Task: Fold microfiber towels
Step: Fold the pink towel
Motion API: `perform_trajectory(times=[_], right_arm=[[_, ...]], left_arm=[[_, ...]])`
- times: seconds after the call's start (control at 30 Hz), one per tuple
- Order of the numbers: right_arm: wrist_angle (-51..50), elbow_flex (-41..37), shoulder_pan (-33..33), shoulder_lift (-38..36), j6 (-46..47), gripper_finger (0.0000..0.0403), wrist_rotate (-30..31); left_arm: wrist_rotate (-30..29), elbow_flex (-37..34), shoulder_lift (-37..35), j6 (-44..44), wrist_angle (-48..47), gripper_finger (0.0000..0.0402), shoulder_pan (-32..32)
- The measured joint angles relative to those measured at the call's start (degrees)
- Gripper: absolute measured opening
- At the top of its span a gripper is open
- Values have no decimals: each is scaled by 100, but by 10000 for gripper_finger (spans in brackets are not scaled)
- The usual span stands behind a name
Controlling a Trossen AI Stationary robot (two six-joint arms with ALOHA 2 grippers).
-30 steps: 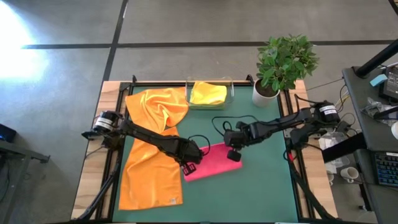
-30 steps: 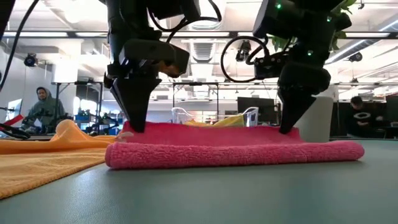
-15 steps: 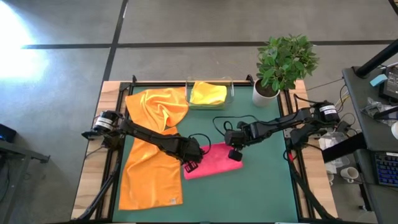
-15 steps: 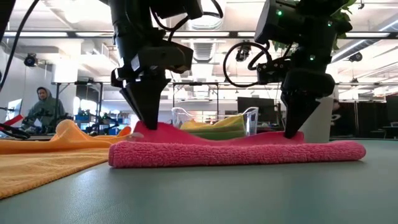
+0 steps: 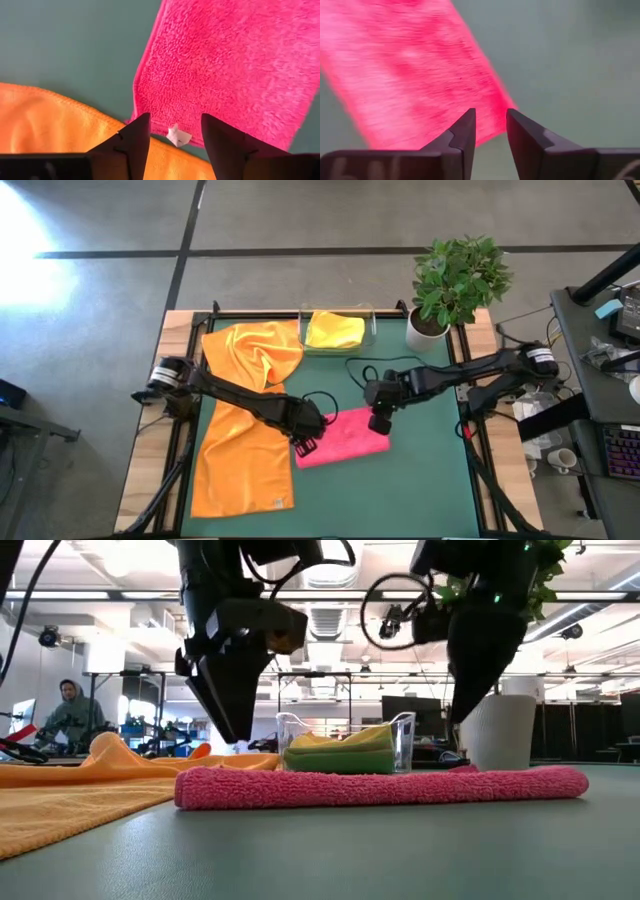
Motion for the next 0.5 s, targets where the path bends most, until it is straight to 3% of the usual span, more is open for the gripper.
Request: perform_trajectory(times=[0.13, 0.5], right_arm=[[23, -111, 62, -333, 604, 97, -918], [451, -586, 622, -109, 2260, 60, -1650]], left_arm=[[-19, -26, -237, 314, -104, 162, 2], [-660, -44, -1167, 1515, -126, 162, 49]])
